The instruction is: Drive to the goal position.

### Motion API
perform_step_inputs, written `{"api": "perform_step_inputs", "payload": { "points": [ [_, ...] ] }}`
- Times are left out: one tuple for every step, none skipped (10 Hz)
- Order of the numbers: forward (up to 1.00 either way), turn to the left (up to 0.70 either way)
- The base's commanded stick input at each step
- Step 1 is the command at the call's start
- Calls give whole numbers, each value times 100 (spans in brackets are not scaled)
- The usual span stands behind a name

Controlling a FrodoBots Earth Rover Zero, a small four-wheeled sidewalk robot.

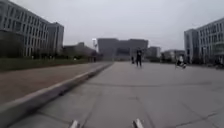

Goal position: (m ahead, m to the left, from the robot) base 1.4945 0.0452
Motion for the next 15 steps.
{"api": "perform_step_inputs", "payload": {
  "points": [
    [70,-21],
    [70,-35],
    [70,-35],
    [70,-35],
    [70,-35],
    [70,-19],
    [70,-4],
    [70,-4],
    [70,-4],
    [70,-4],
    [70,-4],
    [70,-4],
    [70,-4],
    [70,-4],
    [70,-4]
  ]
}}
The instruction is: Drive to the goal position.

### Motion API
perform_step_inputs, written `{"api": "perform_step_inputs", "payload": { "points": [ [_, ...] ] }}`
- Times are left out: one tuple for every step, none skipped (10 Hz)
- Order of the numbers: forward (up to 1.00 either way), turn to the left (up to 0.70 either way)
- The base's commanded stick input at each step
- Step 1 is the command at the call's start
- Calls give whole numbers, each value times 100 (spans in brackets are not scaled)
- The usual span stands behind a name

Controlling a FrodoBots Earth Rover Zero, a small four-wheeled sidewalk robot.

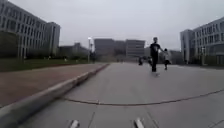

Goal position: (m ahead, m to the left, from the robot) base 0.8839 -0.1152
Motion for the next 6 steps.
{"api": "perform_step_inputs", "payload": {
  "points": [
    [70,-4],
    [70,-4],
    [70,-4],
    [70,-5],
    [70,-35],
    [70,-35]
  ]
}}
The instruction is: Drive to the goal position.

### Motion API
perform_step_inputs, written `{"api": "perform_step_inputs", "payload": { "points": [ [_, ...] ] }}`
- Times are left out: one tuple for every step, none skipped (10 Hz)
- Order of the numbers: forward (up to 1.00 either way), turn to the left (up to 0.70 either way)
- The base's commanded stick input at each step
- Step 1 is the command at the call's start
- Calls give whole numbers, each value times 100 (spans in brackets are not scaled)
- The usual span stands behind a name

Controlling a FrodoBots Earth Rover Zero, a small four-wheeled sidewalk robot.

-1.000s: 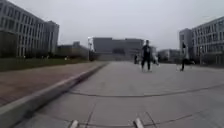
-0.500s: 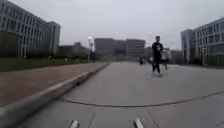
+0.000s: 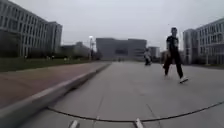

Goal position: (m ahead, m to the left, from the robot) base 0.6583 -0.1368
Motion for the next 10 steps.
{"api": "perform_step_inputs", "payload": {
  "points": [
    [70,-35],
    [70,-35],
    [70,-35],
    [70,-35],
    [70,-28],
    [70,-19],
    [70,-9],
    [70,-4],
    [70,-4],
    [70,-4]
  ]
}}
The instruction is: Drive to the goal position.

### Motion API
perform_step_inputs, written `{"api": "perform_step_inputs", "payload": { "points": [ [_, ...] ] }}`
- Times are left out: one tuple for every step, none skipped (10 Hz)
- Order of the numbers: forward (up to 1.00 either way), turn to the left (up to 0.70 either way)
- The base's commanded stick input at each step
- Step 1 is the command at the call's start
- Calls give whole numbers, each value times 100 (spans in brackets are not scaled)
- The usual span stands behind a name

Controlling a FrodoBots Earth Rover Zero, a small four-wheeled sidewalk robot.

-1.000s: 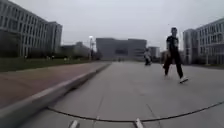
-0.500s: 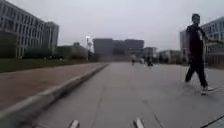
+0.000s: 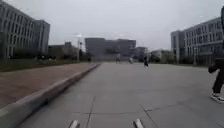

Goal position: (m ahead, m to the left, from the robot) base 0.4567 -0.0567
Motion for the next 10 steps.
{"api": "perform_step_inputs", "payload": {
  "points": [
    [70,-4],
    [70,-4],
    [70,-4],
    [70,-4],
    [70,-4],
    [70,-4],
    [70,-4],
    [70,-4],
    [38,-2],
    [0,0]
  ]
}}
